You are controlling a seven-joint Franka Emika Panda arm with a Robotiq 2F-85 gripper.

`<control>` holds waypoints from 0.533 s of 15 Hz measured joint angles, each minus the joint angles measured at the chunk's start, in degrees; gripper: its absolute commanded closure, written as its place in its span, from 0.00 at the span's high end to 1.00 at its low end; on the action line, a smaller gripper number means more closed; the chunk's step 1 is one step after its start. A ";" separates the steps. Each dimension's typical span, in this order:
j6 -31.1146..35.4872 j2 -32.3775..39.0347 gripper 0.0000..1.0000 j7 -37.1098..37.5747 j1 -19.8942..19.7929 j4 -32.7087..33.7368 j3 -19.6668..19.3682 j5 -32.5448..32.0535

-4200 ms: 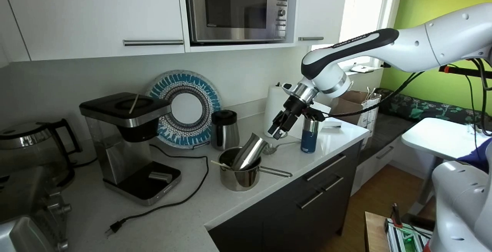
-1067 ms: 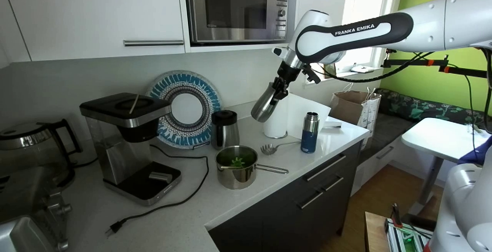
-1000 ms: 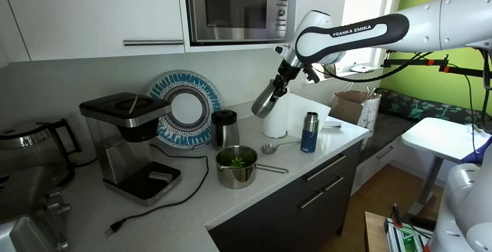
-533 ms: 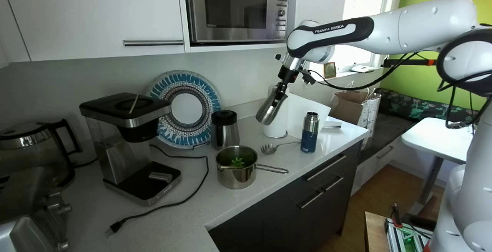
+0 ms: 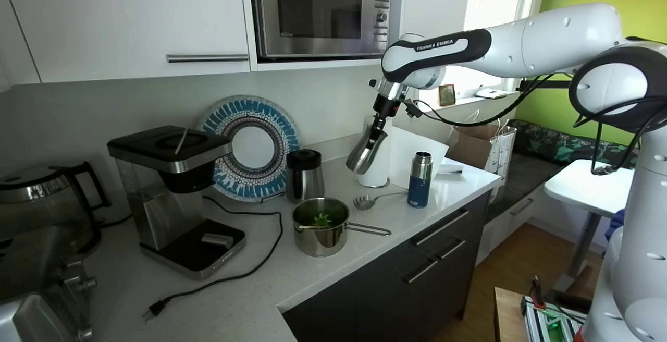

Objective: Remove the silver cup from the pot

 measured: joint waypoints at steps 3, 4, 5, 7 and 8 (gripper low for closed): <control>0.68 4.15 0.01 -2.22 -1.38 0.36 0.28 -0.01; 1.29 5.76 0.01 -2.93 -1.94 0.64 0.44 -0.01; 2.19 7.33 0.01 -3.52 -2.52 1.13 0.70 -0.01; 3.63 10.07 0.01 -4.52 -3.65 2.78 1.37 -0.10; 4.03 11.17 0.01 -4.98 -4.14 3.84 1.72 -0.32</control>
